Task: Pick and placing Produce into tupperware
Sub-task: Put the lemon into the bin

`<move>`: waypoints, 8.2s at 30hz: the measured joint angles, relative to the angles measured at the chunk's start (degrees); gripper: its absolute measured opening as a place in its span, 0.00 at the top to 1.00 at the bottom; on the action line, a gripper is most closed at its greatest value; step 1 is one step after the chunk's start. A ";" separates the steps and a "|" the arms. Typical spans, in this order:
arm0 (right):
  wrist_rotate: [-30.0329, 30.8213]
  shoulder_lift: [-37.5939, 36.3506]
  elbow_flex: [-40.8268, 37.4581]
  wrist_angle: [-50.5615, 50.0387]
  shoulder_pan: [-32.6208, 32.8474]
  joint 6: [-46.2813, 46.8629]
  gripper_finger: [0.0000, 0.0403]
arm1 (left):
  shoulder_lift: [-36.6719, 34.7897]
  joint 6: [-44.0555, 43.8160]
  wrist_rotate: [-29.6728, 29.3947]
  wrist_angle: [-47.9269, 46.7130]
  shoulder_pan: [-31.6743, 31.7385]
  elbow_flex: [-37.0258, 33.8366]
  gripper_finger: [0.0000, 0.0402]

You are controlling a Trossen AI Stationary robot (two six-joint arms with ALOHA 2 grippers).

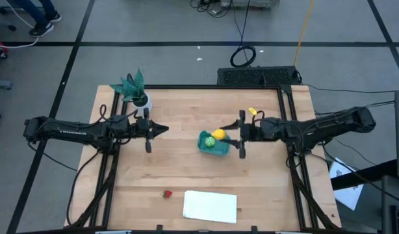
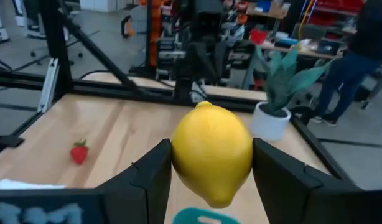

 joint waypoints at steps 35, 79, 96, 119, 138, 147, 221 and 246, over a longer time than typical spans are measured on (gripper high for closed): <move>-11.80 0.72 12.13 -11.69 -23.40 4.23 0.55 | 0.00 1.62 0.00 0.21 0.00 0.00 0.94; -11.06 8.01 25.67 -41.43 -23.02 4.47 0.55 | 0.02 1.62 0.00 -1.57 0.00 0.00 0.94; -11.45 13.81 35.46 -56.48 -23.02 0.50 0.55 | 0.00 1.43 0.02 -1.64 0.00 0.00 0.94; -16.24 33.97 53.22 -80.02 -19.19 -5.74 0.55 | 0.00 1.40 0.07 -1.71 0.07 0.00 0.94; -16.13 34.58 53.27 -79.87 -19.26 -6.54 0.55 | 0.00 1.52 0.06 -4.19 0.07 0.00 0.94; -19.20 34.58 53.27 -80.27 -20.38 -9.06 0.55 | 0.02 1.44 0.07 -4.22 0.07 0.00 0.94; -31.95 48.48 47.28 -77.53 -22.71 -44.66 0.55 | 0.02 3.15 0.01 -6.34 0.11 -0.03 0.94; -27.21 48.48 46.53 -75.10 -18.88 -45.69 0.55 | 0.02 3.15 0.00 -7.42 0.11 -0.02 0.94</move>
